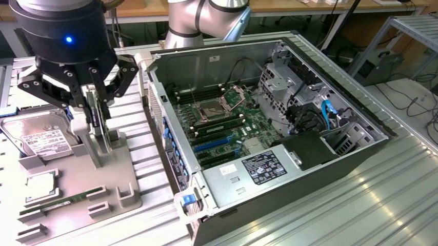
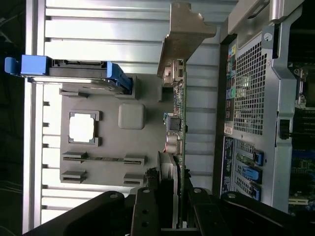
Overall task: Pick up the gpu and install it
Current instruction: 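Pick up the gpu and move the gpu toward the slot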
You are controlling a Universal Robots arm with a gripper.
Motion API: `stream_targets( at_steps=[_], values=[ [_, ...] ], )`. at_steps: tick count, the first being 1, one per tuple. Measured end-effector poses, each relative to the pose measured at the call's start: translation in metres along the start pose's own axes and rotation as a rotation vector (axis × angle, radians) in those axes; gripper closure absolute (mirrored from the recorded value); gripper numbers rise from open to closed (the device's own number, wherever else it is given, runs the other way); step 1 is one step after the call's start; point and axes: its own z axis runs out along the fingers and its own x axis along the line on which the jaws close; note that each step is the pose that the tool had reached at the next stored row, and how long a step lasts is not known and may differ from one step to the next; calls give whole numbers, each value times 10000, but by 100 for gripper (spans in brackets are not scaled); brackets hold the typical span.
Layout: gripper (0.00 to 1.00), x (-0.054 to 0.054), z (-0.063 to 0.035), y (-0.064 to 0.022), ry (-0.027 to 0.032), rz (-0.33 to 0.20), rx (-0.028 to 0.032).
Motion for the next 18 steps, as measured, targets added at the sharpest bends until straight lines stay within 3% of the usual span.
stream_targets(
  at_steps=[8, 18],
  values=[
    [72, -8, -175, 6, 100, 4, -4],
    [72, -11, -378, 13, 182, 7, -7]
  ],
)
